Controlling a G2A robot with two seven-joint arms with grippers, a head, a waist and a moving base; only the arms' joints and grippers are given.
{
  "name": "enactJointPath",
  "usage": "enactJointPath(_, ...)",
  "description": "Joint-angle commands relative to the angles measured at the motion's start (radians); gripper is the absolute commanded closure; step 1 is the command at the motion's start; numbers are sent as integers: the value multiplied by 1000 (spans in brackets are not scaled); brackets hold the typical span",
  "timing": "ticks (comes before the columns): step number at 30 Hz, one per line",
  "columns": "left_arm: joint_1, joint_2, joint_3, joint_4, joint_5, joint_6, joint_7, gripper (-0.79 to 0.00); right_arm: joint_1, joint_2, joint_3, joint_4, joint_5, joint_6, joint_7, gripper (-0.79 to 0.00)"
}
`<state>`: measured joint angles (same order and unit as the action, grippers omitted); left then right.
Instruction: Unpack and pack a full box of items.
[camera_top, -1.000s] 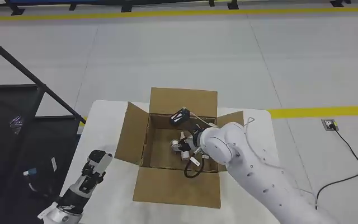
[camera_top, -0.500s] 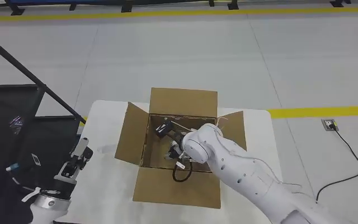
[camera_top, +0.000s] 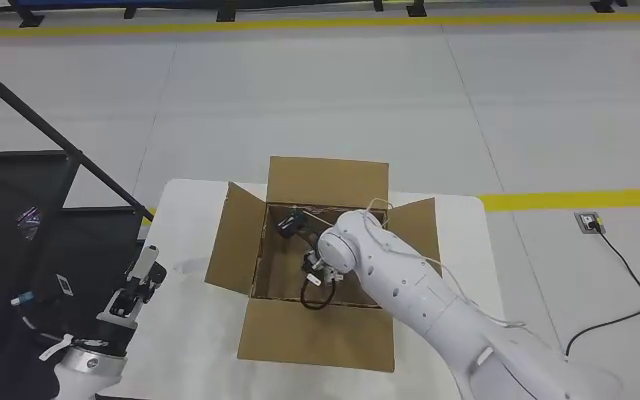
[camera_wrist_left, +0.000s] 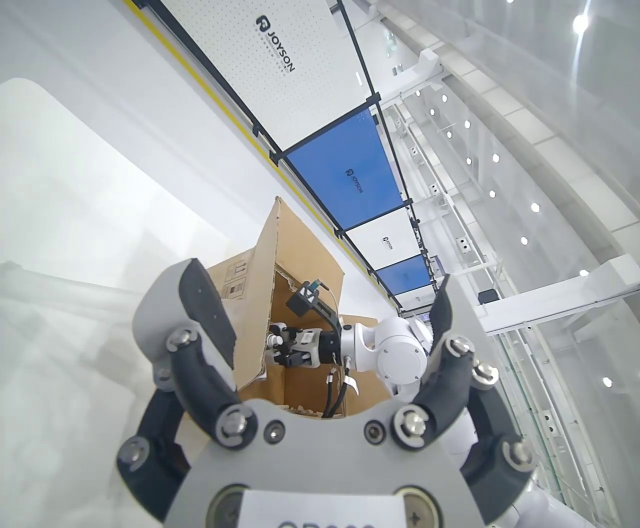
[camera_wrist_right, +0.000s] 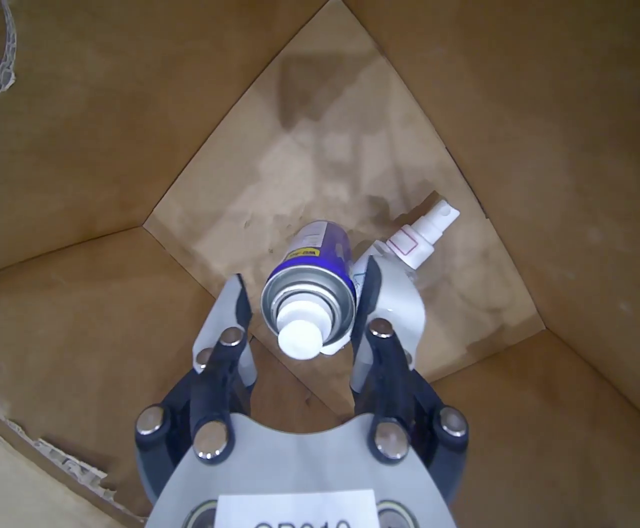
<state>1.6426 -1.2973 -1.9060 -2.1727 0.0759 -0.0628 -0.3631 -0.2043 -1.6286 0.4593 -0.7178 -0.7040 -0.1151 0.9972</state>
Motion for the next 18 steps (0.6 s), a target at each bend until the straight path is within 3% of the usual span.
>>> enactJointPath(1, 0, 0, 0, 0, 0, 0, 0, -785, 8, -11, -2, 27, 2, -10, -5, -296)
enactJointPath(3, 0, 0, 0, 0, 0, 0, 0, -785, 16, -22, -4, 46, 1, -15, -12, -160)
enactJointPath(4, 0, 0, 0, 0, 0, 0, 0, -785, 20, -26, -4, 50, -2, -17, -16, -3)
enactJointPath(8, 0, 0, 0, 0, 0, 0, 0, -785, 37, -34, -3, 19, -30, -2, -6, 0)
enactJointPath(12, 0, 0, 0, 0, 0, 0, 0, -785, 39, -17, 20, -92, -63, 5, 57, 0)
enactJointPath(18, 0, 0, 0, 0, 0, 0, 0, -785, -47, 60, 103, -445, -215, 151, 199, 0)
